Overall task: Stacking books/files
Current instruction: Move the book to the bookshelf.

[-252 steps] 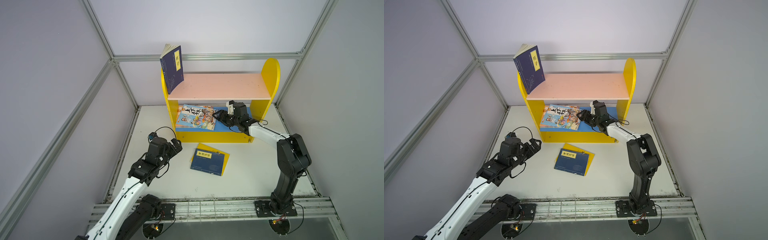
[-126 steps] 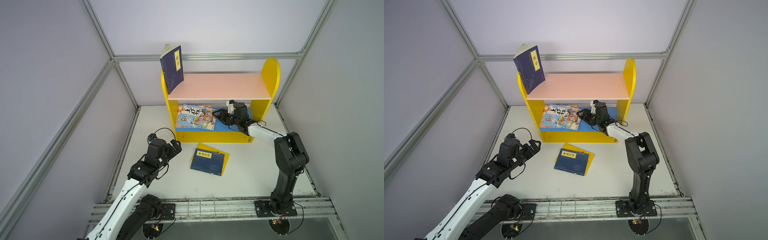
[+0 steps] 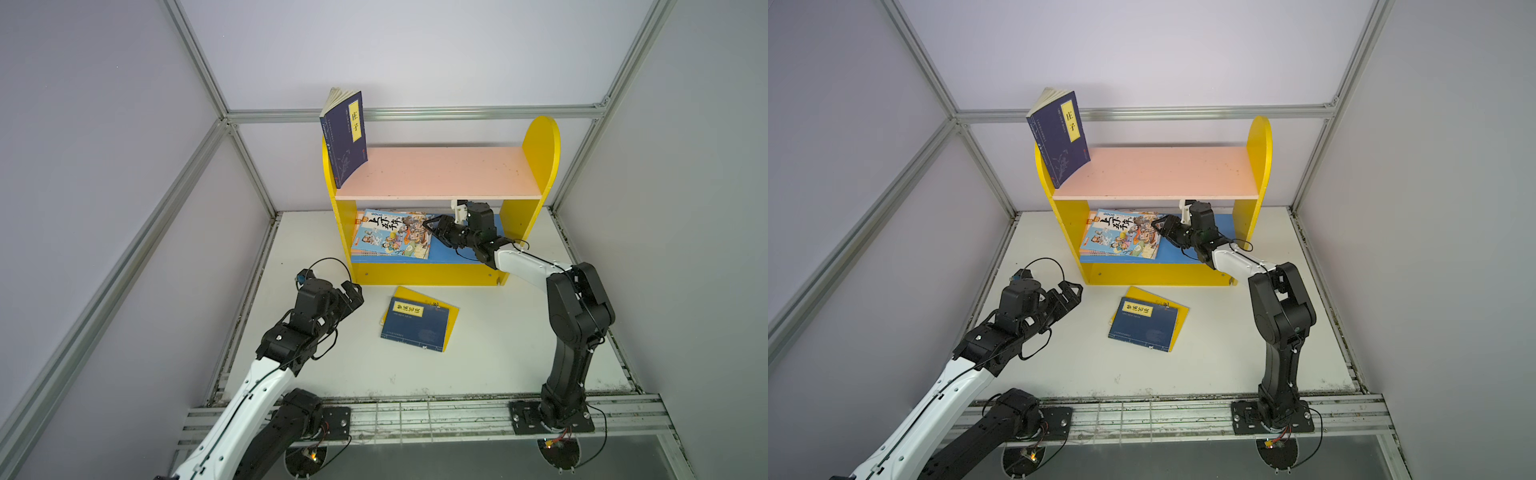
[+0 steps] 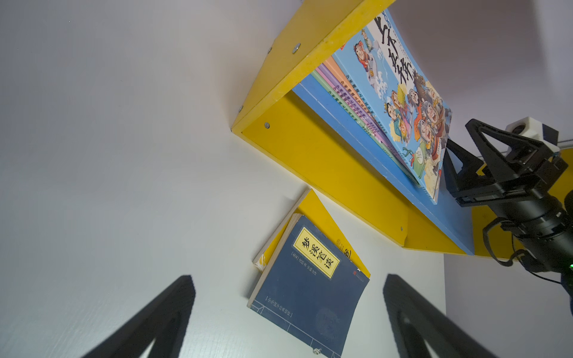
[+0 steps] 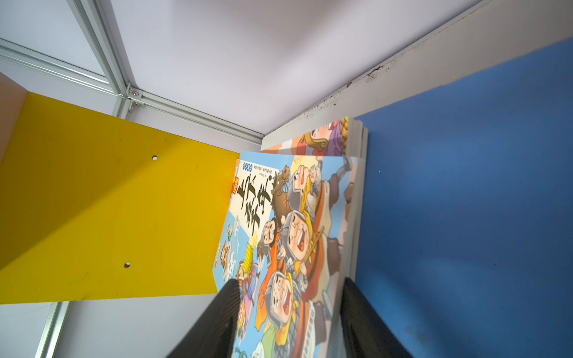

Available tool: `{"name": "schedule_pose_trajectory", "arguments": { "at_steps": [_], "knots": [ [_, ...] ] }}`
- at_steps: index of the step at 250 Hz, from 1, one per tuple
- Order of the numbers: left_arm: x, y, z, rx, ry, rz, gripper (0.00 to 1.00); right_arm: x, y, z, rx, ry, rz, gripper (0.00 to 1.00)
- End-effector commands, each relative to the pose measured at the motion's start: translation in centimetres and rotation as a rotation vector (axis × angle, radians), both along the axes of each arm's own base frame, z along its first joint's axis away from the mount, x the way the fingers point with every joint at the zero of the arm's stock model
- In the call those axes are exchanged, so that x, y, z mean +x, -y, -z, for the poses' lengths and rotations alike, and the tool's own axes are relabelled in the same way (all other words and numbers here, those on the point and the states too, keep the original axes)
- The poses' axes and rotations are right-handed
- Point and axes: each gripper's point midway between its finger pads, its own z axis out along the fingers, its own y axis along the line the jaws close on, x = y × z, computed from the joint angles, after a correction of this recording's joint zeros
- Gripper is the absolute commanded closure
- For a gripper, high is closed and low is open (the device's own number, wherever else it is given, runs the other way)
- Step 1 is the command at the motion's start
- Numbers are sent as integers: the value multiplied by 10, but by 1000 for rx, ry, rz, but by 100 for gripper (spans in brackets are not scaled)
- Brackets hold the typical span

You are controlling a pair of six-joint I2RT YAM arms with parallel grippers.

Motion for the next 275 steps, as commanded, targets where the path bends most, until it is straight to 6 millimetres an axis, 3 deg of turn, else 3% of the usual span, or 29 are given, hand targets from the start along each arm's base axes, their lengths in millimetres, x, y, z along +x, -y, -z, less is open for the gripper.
{"name": "schedule_pose_trajectory", "arguments": {
  "at_steps": [1, 67, 155, 275],
  "knots": [
    [4, 3, -6, -16, 25, 4, 1, 2, -1, -3, -15, 22, -14, 45],
    [5, 5, -4, -19, 20, 11, 1, -2, 3, 7, -74, -7, -16, 43],
    [8, 7, -4, -28, 21, 17, 1, -6, 15, 3, -84, 21, 1, 42],
    [6, 7, 2, -32, 12, 15, 1, -4, 6, -4, -33, 42, -38, 42]
  ]
}}
